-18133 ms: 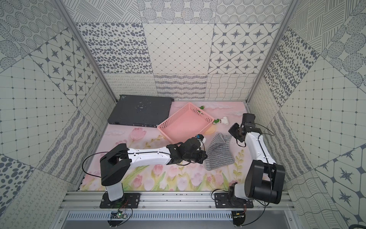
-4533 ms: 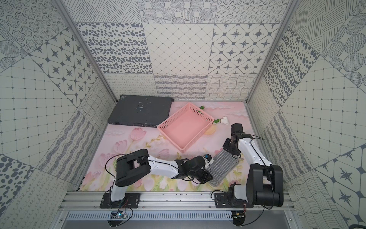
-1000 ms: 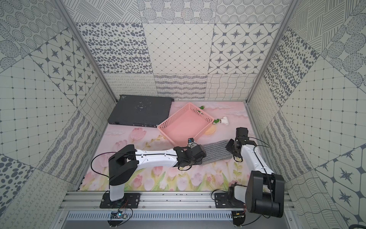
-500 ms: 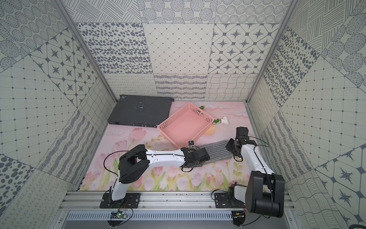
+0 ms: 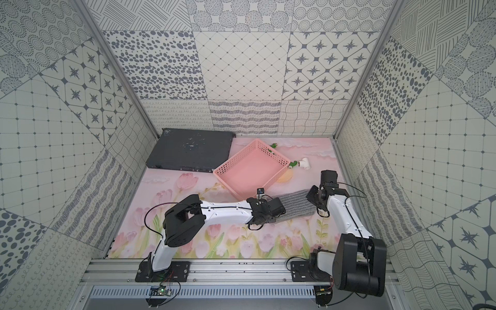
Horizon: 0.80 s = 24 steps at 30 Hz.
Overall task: Fold the square dishcloth
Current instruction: Fold the cleaning item at the center of the board.
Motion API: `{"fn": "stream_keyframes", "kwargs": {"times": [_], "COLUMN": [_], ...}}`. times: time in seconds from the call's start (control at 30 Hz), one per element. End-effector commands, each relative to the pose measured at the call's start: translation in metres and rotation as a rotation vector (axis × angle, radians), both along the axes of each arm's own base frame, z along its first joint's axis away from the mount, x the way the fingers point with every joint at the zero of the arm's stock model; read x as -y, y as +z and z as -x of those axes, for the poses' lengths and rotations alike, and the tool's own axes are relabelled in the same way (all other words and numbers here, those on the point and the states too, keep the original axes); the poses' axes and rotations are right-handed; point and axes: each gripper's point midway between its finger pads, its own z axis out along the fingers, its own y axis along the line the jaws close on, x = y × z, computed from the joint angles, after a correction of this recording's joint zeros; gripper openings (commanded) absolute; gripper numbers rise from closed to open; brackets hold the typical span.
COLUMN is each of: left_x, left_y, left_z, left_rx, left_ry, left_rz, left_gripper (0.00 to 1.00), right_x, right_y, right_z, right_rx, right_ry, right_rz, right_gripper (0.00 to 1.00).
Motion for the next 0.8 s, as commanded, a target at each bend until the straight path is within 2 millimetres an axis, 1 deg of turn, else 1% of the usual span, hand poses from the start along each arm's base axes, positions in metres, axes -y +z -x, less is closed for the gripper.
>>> {"fn": "stream_keyframes", "kwargs": {"times": [0.0, 0.1, 0.13, 0.23, 0.33, 0.4, 0.47, 0.53, 0.6, 0.77], "left_x": [-0.035, -0.053, -0.061, -0.082, -0.107, -0.12, -0.129, -0.131, -0.128, -0.107], "left_y": [-0.043, -0.048, -0.05, -0.055, -0.058, -0.054, -0.048, -0.04, -0.031, -0.017], "left_z": [0.024, 0.027, 0.029, 0.035, 0.039, 0.038, 0.035, 0.03, 0.023, 0.01], "left_rx": [-0.181, -0.192, -0.201, -0.224, -0.245, -0.237, -0.218, -0.19, -0.156, -0.095], "left_ry": [-0.016, -0.008, -0.004, 0.004, 0.019, 0.021, 0.013, -0.009, -0.037, -0.11], "left_rz": [-0.129, -0.19, -0.213, -0.271, -0.32, -0.346, -0.362, -0.37, -0.368, -0.305], "left_gripper": [0.29, 0.19, 0.14, 0.11, 0.05, 0.02, 0.0, 0.0, 0.0, 0.0], "right_x": [0.002, 0.003, 0.003, 0.003, 0.004, 0.005, 0.005, 0.004, 0.002, -0.008], "right_y": [0.019, 0.024, 0.027, 0.032, 0.034, 0.033, 0.03, 0.025, 0.018, -0.001], "right_z": [-0.012, -0.015, -0.016, -0.018, -0.019, -0.019, -0.019, -0.017, -0.014, -0.004], "right_rx": [0.059, 0.069, 0.074, 0.086, 0.088, 0.085, 0.076, 0.058, 0.039, -0.014], "right_ry": [0.004, 0.005, 0.004, 0.003, 0.003, 0.003, 0.005, 0.011, 0.017, 0.042], "right_rz": [0.016, 0.021, 0.021, 0.022, 0.027, 0.029, 0.029, 0.026, 0.015, -0.042], "right_gripper": [0.3, 0.3, 0.3, 0.3, 0.3, 0.31, 0.31, 0.31, 0.31, 0.37]}}
